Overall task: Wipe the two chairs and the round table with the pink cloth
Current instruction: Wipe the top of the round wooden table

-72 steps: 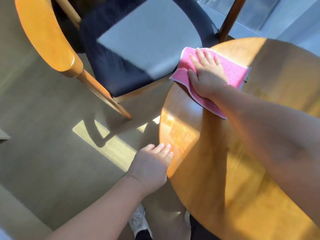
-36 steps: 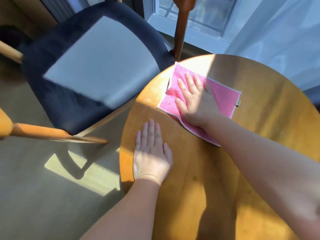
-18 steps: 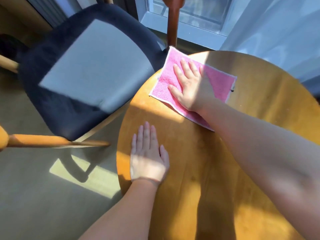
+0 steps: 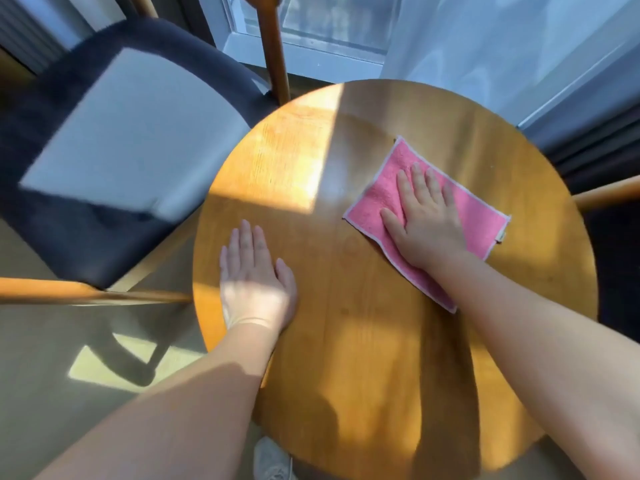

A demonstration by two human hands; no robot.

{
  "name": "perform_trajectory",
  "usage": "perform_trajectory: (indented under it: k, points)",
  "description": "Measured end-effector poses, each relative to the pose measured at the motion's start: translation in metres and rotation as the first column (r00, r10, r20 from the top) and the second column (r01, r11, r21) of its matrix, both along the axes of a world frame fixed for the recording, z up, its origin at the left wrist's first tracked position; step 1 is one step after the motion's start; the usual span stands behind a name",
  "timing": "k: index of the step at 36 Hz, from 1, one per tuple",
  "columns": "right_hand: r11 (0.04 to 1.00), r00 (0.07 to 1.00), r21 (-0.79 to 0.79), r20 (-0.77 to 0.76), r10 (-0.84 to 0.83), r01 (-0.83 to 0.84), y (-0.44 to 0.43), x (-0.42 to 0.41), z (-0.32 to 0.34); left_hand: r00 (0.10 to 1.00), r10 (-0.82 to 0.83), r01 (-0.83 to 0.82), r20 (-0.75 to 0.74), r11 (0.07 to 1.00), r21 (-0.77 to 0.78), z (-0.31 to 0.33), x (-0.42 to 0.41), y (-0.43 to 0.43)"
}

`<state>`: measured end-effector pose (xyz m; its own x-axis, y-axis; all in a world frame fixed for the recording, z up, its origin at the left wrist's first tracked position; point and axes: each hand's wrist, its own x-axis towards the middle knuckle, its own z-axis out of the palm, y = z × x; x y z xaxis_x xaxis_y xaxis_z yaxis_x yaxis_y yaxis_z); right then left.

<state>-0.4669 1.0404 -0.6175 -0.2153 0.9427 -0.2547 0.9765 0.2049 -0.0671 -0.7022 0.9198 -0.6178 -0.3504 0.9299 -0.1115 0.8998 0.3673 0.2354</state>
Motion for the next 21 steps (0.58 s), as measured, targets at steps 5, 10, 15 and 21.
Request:
perform_trajectory:
  k: [5,10,15,21]
  points:
    - [1.000,1.000,0.009,-0.007,-0.014,0.014,-0.016,0.009,-0.001,1.000,0.000,0.000,0.007,1.000,0.012,0.001,0.002,-0.001]
    - [1.000,1.000,0.006,-0.004,-0.003,0.003,-0.014,0.009,-0.002,0.992,0.117,-0.118,0.040,0.992,0.036,0.008,0.022,0.008]
    - [1.000,1.000,-0.016,-0.021,-0.009,0.008,-0.010,0.008,0.000,0.983,0.138,-0.141,0.125,0.990,0.018,0.008,0.085,0.031]
    - [1.000,0.997,-0.025,-0.076,0.003,-0.005,0.035,-0.018,0.002,0.983,0.174,-0.174,0.053,0.985,0.003,-0.003,0.095,0.032]
